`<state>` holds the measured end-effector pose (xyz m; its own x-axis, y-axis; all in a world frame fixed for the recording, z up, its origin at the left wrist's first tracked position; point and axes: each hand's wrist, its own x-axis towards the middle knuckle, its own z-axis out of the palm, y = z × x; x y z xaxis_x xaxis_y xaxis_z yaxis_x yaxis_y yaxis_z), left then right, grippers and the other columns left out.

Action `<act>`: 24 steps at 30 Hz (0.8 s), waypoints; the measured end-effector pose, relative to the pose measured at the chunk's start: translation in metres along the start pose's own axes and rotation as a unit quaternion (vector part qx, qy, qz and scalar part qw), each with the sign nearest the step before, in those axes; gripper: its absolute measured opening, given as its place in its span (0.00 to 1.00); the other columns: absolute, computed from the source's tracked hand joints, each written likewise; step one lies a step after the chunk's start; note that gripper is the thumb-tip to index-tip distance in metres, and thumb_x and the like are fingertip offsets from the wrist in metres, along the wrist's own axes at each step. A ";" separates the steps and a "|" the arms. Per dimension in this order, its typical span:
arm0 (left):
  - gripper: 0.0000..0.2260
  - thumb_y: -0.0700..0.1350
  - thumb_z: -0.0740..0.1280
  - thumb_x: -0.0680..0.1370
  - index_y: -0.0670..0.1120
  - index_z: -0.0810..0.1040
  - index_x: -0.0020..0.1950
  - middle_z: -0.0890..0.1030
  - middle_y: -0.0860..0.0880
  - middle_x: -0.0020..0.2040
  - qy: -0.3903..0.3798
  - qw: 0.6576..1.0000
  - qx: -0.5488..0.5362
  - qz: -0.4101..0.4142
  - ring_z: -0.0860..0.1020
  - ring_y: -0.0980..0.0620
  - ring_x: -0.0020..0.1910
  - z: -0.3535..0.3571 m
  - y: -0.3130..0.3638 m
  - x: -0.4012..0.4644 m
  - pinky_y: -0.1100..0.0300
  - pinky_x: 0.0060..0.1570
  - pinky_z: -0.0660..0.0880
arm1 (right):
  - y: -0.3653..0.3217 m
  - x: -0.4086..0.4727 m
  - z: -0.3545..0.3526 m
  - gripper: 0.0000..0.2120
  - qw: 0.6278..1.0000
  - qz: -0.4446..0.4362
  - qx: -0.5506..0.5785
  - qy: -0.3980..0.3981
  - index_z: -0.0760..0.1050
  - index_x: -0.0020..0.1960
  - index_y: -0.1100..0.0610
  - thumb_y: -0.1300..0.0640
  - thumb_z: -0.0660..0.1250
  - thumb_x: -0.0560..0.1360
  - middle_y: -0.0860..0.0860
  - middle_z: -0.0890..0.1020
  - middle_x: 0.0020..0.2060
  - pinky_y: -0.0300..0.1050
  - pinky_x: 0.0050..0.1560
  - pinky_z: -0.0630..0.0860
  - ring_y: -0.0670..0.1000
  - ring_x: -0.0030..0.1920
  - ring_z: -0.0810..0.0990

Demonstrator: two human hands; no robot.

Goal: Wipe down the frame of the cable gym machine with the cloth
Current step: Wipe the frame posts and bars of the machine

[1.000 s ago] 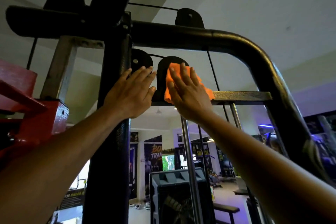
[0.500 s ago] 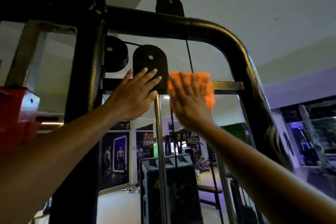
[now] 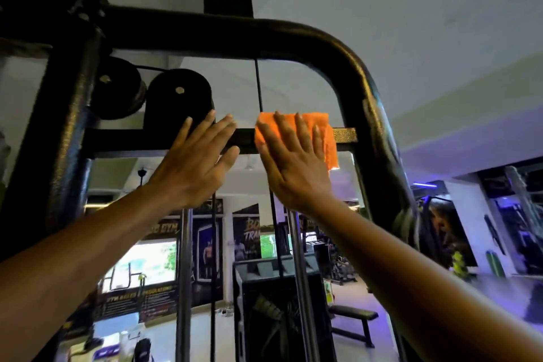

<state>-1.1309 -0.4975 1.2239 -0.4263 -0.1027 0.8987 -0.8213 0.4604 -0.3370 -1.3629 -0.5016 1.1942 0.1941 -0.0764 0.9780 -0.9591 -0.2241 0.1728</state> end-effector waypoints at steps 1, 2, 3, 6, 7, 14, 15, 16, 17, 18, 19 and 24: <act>0.32 0.64 0.43 0.85 0.55 0.48 0.89 0.47 0.58 0.88 0.001 1.000 0.001 -0.005 0.38 0.61 0.85 0.002 0.004 0.002 0.52 0.83 0.31 | 0.012 -0.001 -0.004 0.28 1.000 -0.028 -0.006 -0.001 0.40 0.88 0.37 0.36 0.42 0.89 0.46 0.40 0.88 0.65 0.86 0.36 0.54 0.87 0.34; 0.32 0.64 0.43 0.85 0.55 0.48 0.89 0.47 0.58 0.88 0.002 1.000 0.004 -0.007 0.39 0.61 0.85 0.005 0.008 0.003 0.51 0.83 0.31 | 0.029 -0.002 -0.009 0.28 0.999 -0.044 -0.012 -0.002 0.41 0.88 0.36 0.36 0.41 0.90 0.46 0.43 0.89 0.64 0.86 0.38 0.54 0.88 0.37; 0.32 0.64 0.44 0.85 0.54 0.49 0.88 0.48 0.57 0.88 0.003 1.000 0.007 -0.005 0.39 0.60 0.86 0.006 0.011 0.003 0.51 0.83 0.31 | 0.047 -0.004 -0.017 0.27 0.999 -0.044 -0.017 -0.005 0.42 0.88 0.36 0.36 0.41 0.90 0.46 0.45 0.89 0.62 0.87 0.40 0.53 0.88 0.39; 0.32 0.63 0.45 0.85 0.54 0.48 0.89 0.48 0.56 0.88 0.002 1.000 0.003 0.003 0.40 0.60 0.86 0.010 0.019 0.004 0.51 0.82 0.30 | 0.089 -0.014 -0.033 0.29 1.000 0.014 -0.015 -0.006 0.44 0.88 0.38 0.34 0.39 0.89 0.46 0.47 0.89 0.62 0.87 0.41 0.51 0.88 0.40; 0.32 0.64 0.45 0.85 0.54 0.48 0.89 0.47 0.57 0.88 0.003 1.000 0.001 0.002 0.39 0.60 0.86 0.012 0.021 0.004 0.52 0.82 0.30 | 0.089 -0.015 -0.033 0.29 0.999 0.036 -0.010 -0.003 0.44 0.88 0.39 0.34 0.38 0.89 0.46 0.46 0.89 0.63 0.87 0.40 0.51 0.88 0.39; 0.34 0.66 0.41 0.84 0.54 0.47 0.89 0.48 0.55 0.89 -0.004 0.999 0.028 0.044 0.40 0.55 0.87 0.026 0.044 0.019 0.43 0.85 0.37 | 0.046 -0.013 -0.024 0.29 0.999 -0.034 -0.013 -0.013 0.45 0.88 0.39 0.37 0.45 0.89 0.46 0.46 0.89 0.60 0.85 0.32 0.55 0.88 0.37; 0.34 0.66 0.40 0.84 0.54 0.47 0.89 0.48 0.55 0.89 -0.010 0.998 0.029 0.060 0.41 0.54 0.87 0.027 0.048 0.021 0.43 0.85 0.37 | 0.055 -0.016 -0.031 0.28 0.998 -0.054 -0.020 -0.015 0.48 0.88 0.39 0.38 0.47 0.90 0.46 0.48 0.89 0.57 0.84 0.32 0.54 0.88 0.40; 0.34 0.66 0.39 0.84 0.54 0.47 0.89 0.48 0.55 0.89 -0.017 0.996 0.029 0.077 0.41 0.54 0.87 0.028 0.052 0.024 0.43 0.85 0.38 | 0.066 -0.019 -0.038 0.27 0.997 -0.065 -0.028 -0.018 0.50 0.88 0.38 0.39 0.48 0.90 0.45 0.50 0.88 0.58 0.84 0.34 0.53 0.88 0.43; 0.34 0.66 0.39 0.84 0.54 0.47 0.89 0.48 0.55 0.89 -0.022 0.995 0.026 0.090 0.41 0.55 0.87 0.028 0.056 0.027 0.43 0.85 0.38 | 0.076 -0.021 -0.046 0.26 0.997 -0.066 -0.038 -0.019 0.51 0.88 0.38 0.40 0.49 0.91 0.44 0.53 0.88 0.60 0.83 0.39 0.53 0.88 0.45; 0.34 0.66 0.40 0.84 0.54 0.47 0.89 0.48 0.55 0.89 -0.026 0.995 0.019 0.097 0.41 0.55 0.87 0.029 0.060 0.029 0.44 0.85 0.37 | 0.086 -0.022 -0.054 0.26 0.997 -0.058 -0.048 -0.017 0.53 0.88 0.38 0.41 0.50 0.91 0.45 0.55 0.88 0.62 0.83 0.46 0.52 0.87 0.47; 0.33 0.65 0.40 0.85 0.54 0.48 0.89 0.48 0.56 0.89 -0.027 0.995 0.010 0.098 0.41 0.56 0.87 0.029 0.062 0.032 0.45 0.85 0.37 | 0.093 -0.021 -0.060 0.26 0.997 -0.045 -0.061 -0.011 0.53 0.88 0.39 0.42 0.50 0.91 0.46 0.57 0.87 0.61 0.83 0.49 0.50 0.87 0.47; 0.33 0.65 0.41 0.84 0.54 0.49 0.89 0.47 0.56 0.89 -0.028 0.994 -0.007 0.101 0.41 0.57 0.87 0.030 0.070 0.036 0.45 0.84 0.35 | 0.085 -0.017 -0.062 0.27 0.998 0.004 -0.068 -0.001 0.47 0.89 0.41 0.41 0.45 0.91 0.49 0.54 0.88 0.54 0.87 0.37 0.52 0.88 0.43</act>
<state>-1.2149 -0.4951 1.2243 -0.6031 -0.0558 0.7957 -0.7115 0.4886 -0.5050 -1.4610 -0.4592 1.1991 0.1865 -0.0805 0.9792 -0.9797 -0.0899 0.1792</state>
